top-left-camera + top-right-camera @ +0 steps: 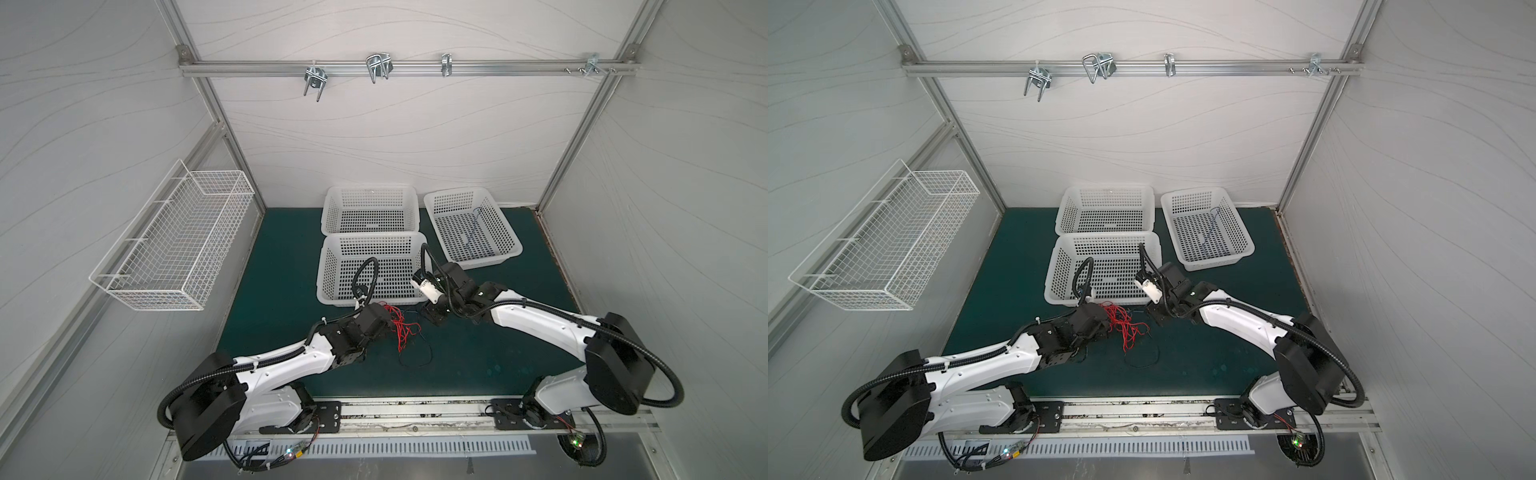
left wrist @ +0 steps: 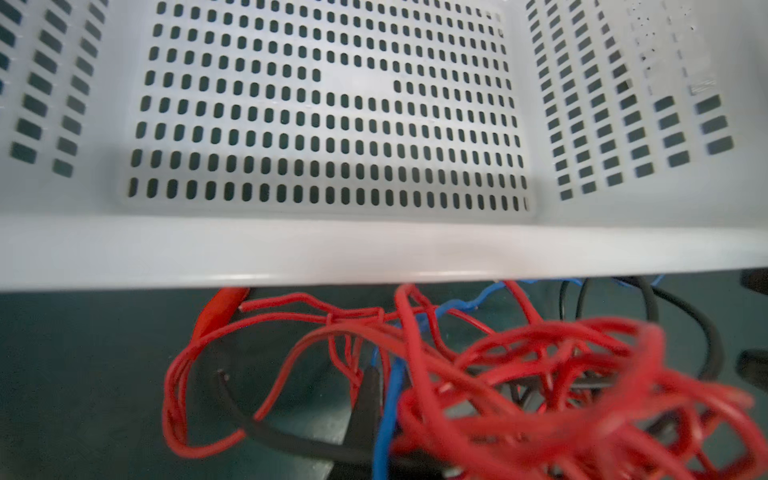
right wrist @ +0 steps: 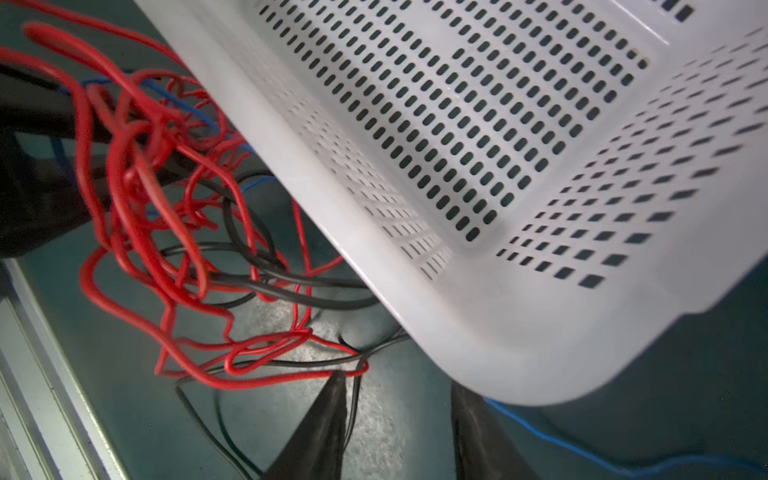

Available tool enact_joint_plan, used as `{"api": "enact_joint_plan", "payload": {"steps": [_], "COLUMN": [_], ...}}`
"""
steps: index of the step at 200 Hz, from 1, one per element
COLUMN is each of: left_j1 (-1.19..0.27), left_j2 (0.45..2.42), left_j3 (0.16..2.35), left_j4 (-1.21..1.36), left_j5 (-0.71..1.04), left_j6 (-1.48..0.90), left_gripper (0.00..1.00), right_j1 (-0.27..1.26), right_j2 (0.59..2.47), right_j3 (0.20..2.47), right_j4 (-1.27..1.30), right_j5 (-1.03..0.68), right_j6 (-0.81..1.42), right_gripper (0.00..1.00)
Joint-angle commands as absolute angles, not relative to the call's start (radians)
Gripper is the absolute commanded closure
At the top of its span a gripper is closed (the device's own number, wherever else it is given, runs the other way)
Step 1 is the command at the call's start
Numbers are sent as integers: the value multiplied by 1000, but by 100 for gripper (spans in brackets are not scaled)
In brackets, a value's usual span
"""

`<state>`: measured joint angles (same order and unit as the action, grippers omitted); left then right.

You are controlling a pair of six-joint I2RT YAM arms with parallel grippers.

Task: Untangle the cables

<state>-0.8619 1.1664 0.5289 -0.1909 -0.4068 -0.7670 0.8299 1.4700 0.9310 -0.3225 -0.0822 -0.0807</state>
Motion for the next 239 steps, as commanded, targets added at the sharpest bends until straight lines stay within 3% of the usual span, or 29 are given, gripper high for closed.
{"api": "enact_joint_plan", "payload": {"steps": [1,52,156,239], "left_j1": [-857,-856,-856,-856], "left_j2": [1159,1176,1230,1239], "left_j3": [537,529,515,522], "left_j4": [-144,-170,-194,-181], "left_j5": [-413,-421,-442,-422], "left_j6": [-751,-773,-816,-812], "left_gripper": [100,100,100,100], "right_j1": [841,841,776,775], "right_j2": [1518,1584,1503,1630], "right_j3": [962,953,812,842], "right_j4": [-248,-221,-202,-108], "right_j5": [-114,-70,-60,-86], "right_j6": [-159,-151,-49,-31], "right_gripper": [58,58,54,59]}}
